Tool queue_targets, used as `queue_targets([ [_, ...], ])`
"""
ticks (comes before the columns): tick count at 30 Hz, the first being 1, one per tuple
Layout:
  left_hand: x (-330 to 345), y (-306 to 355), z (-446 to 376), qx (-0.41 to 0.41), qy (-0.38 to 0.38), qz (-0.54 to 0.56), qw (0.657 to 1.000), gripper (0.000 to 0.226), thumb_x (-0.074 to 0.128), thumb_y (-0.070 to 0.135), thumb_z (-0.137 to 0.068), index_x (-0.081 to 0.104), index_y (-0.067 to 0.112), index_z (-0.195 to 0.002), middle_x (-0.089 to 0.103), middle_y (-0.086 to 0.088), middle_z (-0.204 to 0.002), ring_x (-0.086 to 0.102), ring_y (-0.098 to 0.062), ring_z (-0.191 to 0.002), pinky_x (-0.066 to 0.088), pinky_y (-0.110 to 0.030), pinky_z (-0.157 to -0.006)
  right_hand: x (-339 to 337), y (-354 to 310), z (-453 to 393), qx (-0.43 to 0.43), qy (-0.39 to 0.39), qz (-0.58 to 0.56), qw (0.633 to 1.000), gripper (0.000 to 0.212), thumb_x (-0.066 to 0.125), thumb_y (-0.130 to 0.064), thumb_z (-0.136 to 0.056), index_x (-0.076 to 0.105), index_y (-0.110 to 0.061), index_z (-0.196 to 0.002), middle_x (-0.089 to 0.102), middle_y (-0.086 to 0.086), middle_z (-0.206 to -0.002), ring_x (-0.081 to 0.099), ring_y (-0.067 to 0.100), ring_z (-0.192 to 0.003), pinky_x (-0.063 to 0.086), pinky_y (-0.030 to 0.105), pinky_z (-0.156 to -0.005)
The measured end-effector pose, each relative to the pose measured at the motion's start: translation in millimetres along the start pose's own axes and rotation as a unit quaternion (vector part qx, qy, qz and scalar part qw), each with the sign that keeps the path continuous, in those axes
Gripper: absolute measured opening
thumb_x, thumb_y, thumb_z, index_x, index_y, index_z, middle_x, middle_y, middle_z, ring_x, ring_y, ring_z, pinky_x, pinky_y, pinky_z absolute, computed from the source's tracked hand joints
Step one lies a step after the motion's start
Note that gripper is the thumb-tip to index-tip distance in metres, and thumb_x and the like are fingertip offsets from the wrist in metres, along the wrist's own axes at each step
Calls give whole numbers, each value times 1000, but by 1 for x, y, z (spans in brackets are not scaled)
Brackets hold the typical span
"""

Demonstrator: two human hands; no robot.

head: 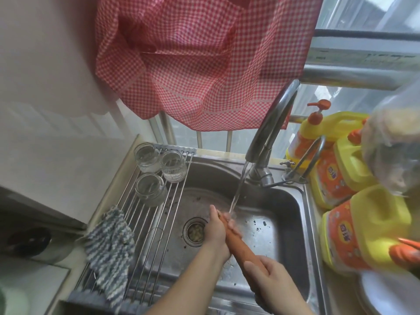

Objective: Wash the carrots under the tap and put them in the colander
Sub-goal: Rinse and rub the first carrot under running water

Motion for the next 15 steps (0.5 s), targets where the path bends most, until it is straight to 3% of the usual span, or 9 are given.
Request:
queue_targets([
  [2,1,-1,0,6,-18,7,1000,45,35,48,-103,45,15,-75,41,0,-52,39,-13,-39,40,-22,-42,-2,0,0,-27,6,36,999,29,59,-41,-69,59,-13,-62,54,-2,-51,44,12,-43,34,21,-44],
  [6,3,-10,5,47,-86,29,995,4,41,14,-105,45,12,-103,49,-3,-75,47,-14,-52,45,-28,-52,-9,11,3,3,11,-30,999,39,64,-44,-65,61,-5,-65,50,11,-52,37,18,-41,26,20,-40],
  [9,0,-18,5,46,-87,-6,995,20,38,-4,-100,45,12,-109,49,-5,-82,49,-15,-56,46,-30,-55,-13,18,5,-5,28,17,999,54,60,-61,-56,69,-10,-71,57,2,-54,46,18,-47,34,23,-47],
  [11,0,-19,4,63,-63,-35,995,10,39,3,-103,45,11,-100,48,-2,-67,46,-13,-50,43,-28,-50,-12,23,6,-21,46,43,998,51,60,-63,-56,72,-18,-75,63,-2,-57,53,11,-50,40,22,-53],
  [15,2,-12,4,74,-16,-45,996,35,33,31,-107,41,13,-78,41,0,-52,37,-12,-38,35,-22,-41,-8,27,2,-31,18,74,997,35,62,-53,-66,73,-22,-79,72,-8,-72,63,2,-65,45,15,-62],
])
Point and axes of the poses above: each hand's wrist, its own z-axis away from the middle knuckle, its own x-axis out of the palm, y = z × x, the point moved 5 cm from there along -z, towards the middle knuckle
